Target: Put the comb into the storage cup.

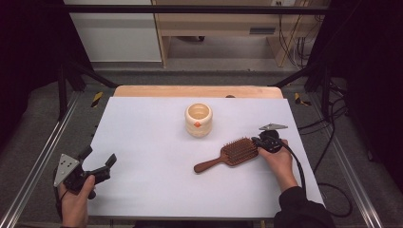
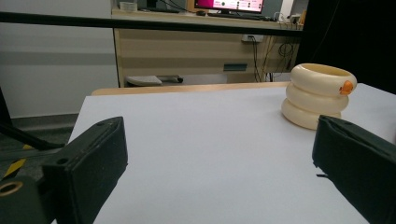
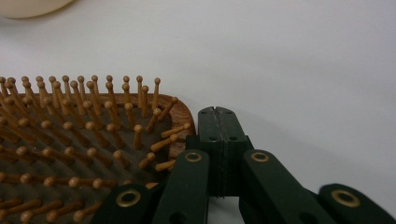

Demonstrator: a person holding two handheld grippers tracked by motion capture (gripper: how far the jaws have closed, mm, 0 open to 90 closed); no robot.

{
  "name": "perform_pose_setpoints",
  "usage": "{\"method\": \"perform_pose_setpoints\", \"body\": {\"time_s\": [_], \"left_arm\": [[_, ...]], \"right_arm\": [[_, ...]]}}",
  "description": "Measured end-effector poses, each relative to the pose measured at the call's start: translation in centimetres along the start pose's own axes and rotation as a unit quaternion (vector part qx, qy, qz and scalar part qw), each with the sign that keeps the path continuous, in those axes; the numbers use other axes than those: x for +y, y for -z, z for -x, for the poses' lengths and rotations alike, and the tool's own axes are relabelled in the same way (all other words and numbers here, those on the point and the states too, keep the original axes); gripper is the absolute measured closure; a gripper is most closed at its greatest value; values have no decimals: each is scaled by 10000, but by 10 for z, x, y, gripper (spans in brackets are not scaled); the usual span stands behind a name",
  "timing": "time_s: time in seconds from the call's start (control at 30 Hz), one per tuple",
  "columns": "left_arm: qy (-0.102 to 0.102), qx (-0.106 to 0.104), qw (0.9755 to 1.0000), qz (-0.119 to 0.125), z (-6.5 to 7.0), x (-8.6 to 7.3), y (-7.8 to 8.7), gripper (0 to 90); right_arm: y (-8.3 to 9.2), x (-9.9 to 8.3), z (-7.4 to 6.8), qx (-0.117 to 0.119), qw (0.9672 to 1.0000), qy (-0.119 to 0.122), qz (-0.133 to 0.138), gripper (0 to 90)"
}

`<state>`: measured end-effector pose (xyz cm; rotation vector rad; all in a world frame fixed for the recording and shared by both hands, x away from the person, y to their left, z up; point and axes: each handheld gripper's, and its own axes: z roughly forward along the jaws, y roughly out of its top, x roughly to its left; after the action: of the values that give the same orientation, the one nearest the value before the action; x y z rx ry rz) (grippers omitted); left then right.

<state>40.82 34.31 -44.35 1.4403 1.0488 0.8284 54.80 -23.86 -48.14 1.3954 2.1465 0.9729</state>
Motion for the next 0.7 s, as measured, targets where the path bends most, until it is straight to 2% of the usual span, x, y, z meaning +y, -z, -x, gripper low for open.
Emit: {"method": "perform_pose_setpoints", "body": {"time_s": [0.07,0.1,0.17,0.23,0.47,0.5,0.67,0.7], "left_arm": [[4,0,10000,6,0,0,0,34],[-3,-5,10000,6,1,0,0,35],[-4,-10,10000,8,1,0,0,35],[-18,-16,10000,-1,1,0,0,34],[-35,-41,10000,-6,2,0,-1,35],[-34,-43,10000,-4,2,0,-1,35],[-28,-44,10000,-7,2,0,-1,35],[-31,-41,10000,-5,2,0,-1,35]], "right_arm": [[0,0,-2,21,10000,4,-11,900],[-1,1,-9,51,10000,29,-20,900],[-2,1,-12,56,10000,39,-25,900],[-3,2,-22,90,9999,89,0,900],[-6,4,-38,188,9997,162,-25,900],[-8,5,-44,228,9995,201,-26,900],[-9,6,-54,262,9993,249,-59,900],[-10,7,-60,300,9991,306,-70,900]]}}
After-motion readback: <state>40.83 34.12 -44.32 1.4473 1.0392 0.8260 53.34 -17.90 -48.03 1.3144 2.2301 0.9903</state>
